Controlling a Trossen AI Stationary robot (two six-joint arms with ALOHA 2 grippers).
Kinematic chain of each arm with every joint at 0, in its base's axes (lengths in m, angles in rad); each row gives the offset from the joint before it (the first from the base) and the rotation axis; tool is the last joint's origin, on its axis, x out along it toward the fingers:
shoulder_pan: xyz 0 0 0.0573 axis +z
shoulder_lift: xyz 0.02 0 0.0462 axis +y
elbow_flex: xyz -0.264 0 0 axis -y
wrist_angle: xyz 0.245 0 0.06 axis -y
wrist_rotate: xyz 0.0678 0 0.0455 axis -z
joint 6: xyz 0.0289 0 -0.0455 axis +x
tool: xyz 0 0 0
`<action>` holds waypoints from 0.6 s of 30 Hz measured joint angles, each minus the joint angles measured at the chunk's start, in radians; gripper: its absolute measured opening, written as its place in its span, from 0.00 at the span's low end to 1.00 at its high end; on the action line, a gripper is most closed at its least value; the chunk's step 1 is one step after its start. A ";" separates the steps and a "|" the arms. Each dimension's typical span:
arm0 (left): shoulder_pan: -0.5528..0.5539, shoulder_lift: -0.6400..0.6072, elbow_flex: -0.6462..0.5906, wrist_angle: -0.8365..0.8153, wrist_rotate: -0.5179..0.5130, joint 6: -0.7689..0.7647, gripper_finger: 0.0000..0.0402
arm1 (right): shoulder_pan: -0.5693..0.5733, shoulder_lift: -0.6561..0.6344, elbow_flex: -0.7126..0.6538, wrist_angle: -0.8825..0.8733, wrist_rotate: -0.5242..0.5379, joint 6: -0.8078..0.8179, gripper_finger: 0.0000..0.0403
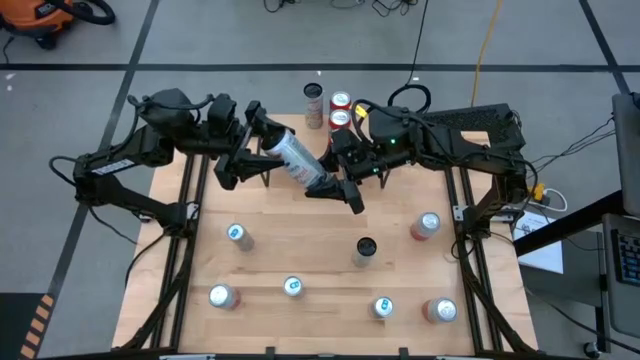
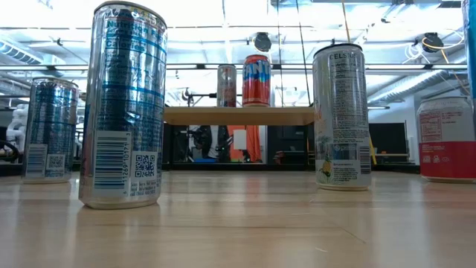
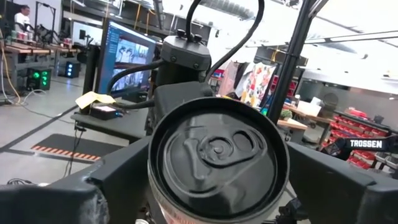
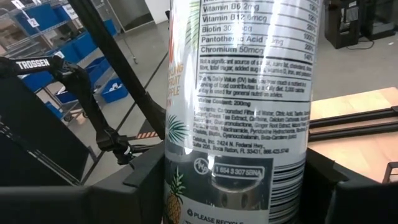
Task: Place canned beverage on shelf
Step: Put the left white and yellow soda can aligned with the other white and yellow soda can on the shelf
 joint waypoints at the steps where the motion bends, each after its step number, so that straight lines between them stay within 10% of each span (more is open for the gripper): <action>1: 0.000 0.000 0.000 0.000 0.000 0.000 0.84 | 0.000 0.000 0.000 0.000 0.000 0.000 0.57; 18: 0.000 0.001 0.000 -0.005 0.005 -0.001 0.62 | 0.000 0.000 0.000 -0.021 0.004 0.035 0.64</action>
